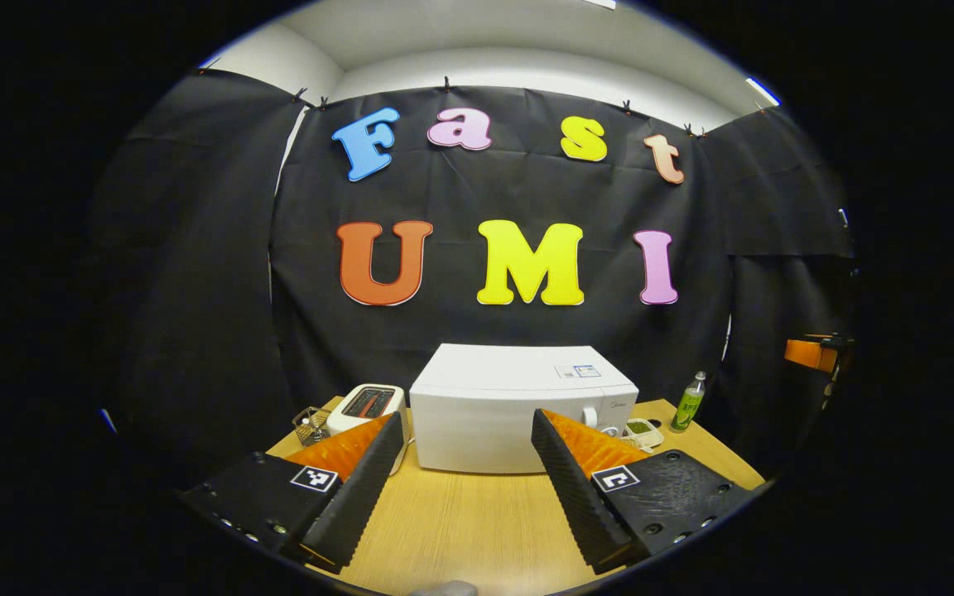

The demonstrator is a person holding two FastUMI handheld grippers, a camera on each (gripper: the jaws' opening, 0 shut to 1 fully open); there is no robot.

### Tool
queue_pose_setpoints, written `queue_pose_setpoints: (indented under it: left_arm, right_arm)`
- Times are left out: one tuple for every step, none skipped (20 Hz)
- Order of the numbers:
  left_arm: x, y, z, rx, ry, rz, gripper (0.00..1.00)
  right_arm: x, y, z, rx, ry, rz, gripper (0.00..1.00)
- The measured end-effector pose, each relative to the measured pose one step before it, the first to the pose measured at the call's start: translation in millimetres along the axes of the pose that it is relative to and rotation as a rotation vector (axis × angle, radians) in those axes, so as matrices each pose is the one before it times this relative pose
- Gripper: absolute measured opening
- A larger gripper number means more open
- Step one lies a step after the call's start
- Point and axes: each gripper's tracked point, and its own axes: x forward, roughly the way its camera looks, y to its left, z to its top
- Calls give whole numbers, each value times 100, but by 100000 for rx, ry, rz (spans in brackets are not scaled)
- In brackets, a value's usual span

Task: Open the microwave oven with the left hand, put the food in, and close the microwave oven.

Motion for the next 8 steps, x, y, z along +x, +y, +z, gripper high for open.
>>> queue_pose_setpoints:
  left_arm:
    - [-61, 154, 149, 456, -542, 328, 95]
    - [21, 116, 260, 334, -516, 83, 95]
    - [10, -1, 46, -222, -169, 29, 95]
    - [232, -95, 1, 19, 142, -125, 95]
    - [102, 58, 75, 87, -63, 169, 95]
    - [-83, -11, 82, -177, 58, 17, 95]
    - [62, -75, 336, -136, -601, -104, 95]
    - [75, -110, 168, 82, -576, -377, 95]
  right_arm:
    - [9, 521, 44, 296, 183, 988, 92]
    - [42, 381, -8, -19, 64, 538, 100]
    - [185, 402, 13, -316, 83, 540, 92]
    - [111, 238, -14, -383, -209, 278, 92]
    - [-40, 243, 45, -146, 116, 262, 92]
    - [137, 199, 44, -338, -332, 472, 100]
    - [-18, 7, -92, -491, 448, -93, 100]
    - [-8, -38, 107, -166, -108, 170, 92]
